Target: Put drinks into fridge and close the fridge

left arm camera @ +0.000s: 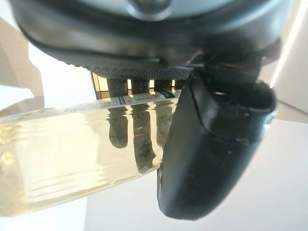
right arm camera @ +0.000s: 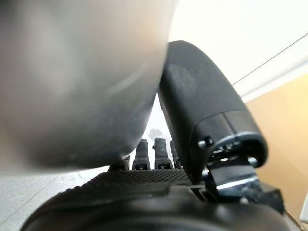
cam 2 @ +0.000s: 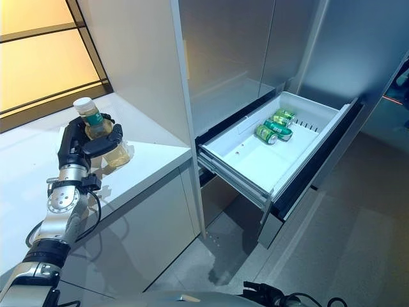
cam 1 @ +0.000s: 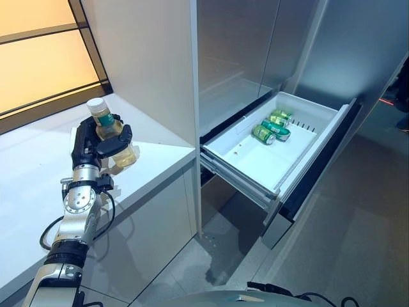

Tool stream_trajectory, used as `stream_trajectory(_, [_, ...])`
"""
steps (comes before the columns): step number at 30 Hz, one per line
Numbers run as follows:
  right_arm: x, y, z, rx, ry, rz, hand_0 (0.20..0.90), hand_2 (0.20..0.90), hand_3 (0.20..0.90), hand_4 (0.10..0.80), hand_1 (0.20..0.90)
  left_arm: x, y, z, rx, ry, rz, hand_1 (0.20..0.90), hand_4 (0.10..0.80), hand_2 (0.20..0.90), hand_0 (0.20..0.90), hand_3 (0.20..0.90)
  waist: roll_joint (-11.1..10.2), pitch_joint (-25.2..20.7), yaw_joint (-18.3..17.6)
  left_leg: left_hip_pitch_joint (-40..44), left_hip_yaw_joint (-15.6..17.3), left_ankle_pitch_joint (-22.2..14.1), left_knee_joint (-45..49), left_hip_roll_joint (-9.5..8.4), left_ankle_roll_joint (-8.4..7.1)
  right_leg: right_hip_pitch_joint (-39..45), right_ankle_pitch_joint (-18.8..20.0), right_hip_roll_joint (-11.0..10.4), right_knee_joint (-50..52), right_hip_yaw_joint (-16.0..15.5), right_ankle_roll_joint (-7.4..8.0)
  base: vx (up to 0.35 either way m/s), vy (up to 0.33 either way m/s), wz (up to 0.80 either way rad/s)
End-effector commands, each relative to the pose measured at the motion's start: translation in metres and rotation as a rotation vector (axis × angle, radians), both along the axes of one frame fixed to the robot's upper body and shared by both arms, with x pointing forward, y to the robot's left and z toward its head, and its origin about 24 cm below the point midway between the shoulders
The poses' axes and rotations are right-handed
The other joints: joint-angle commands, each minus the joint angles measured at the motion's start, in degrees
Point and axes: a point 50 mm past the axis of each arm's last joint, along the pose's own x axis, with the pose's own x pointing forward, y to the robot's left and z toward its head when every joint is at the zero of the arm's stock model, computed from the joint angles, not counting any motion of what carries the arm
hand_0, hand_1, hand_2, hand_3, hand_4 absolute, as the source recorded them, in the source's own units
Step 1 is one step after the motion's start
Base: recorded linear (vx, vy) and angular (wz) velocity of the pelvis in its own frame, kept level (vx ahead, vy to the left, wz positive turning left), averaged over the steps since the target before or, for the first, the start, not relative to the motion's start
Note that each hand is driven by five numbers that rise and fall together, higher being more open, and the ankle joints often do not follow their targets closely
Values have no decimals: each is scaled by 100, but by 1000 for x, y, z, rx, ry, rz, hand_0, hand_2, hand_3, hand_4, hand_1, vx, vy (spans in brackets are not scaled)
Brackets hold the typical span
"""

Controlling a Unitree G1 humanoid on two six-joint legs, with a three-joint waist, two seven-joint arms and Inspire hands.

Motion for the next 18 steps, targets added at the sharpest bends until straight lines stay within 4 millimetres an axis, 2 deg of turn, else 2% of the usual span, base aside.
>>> stream_trajectory(1, [-7,3,-2,11,32,44,900,900,900,800,900,22,-16,100,-33,-490,-88,300,100,300,300,200,84,-214,19,159,286,-590,39,-174,180,-220,61,-170,324,167,285,0,0,0])
stream_trajectory(6, [0,3,0,9,-26,53,900,900,900,800,900,22,-23,105,-227,-562,-237,300,100,300,300,200,69,-211,13,121,277,-540,39,-172,171,-254,98,-169,330,161,274,-15,-1,0])
stream_trajectory(7, [11,5,3,6,-93,64,900,900,900,800,900,20,-34,110,-307,-598,-339,300,100,300,300,200,63,-212,22,107,266,-533,39,-167,166,-261,106,-168,326,158,272,-41,-5,0])
stream_trajectory(8, [14,5,4,6,-118,68,900,900,900,800,900,20,-35,111,-328,-606,-364,300,100,300,300,200,63,-211,23,105,265,-532,39,-166,166,-262,108,-168,325,158,272,0,0,0])
stream_trajectory(9, [30,9,10,15,-192,51,900,900,900,800,900,16,-49,118,-365,-635,-438,300,100,300,300,200,58,-193,23,105,256,-523,39,-160,165,-269,114,-168,338,153,262,0,0,0])
stream_trajectory(10, [32,9,11,20,-201,45,900,900,900,800,900,16,-50,119,-371,-640,-453,300,100,300,300,200,59,-191,23,105,255,-522,39,-159,165,-269,115,-168,340,152,261,0,0,0])
stream_trajectory(12, [58,13,23,29,-371,48,900,900,900,800,900,9,-69,129,-371,-692,-571,300,100,300,300,200,63,-171,55,68,219,-491,39,-159,170,-306,137,-151,365,153,239,-47,-9,0])
stream_trajectory(14, [62,15,24,31,-396,52,900,900,900,800,900,8,-73,130,-372,-697,-589,300,100,300,300,200,74,-176,74,56,210,-490,39,-164,174,-314,141,-148,363,154,245,-17,-3,0])
stream_trajectory(18, [101,37,52,91,-562,98,900,900,900,800,900,-1,-93,150,-340,-735,-739,300,100,300,300,200,77,-167,67,66,204,-531,39,-178,179,-247,128,-169,277,102,262,-51,-16,0])
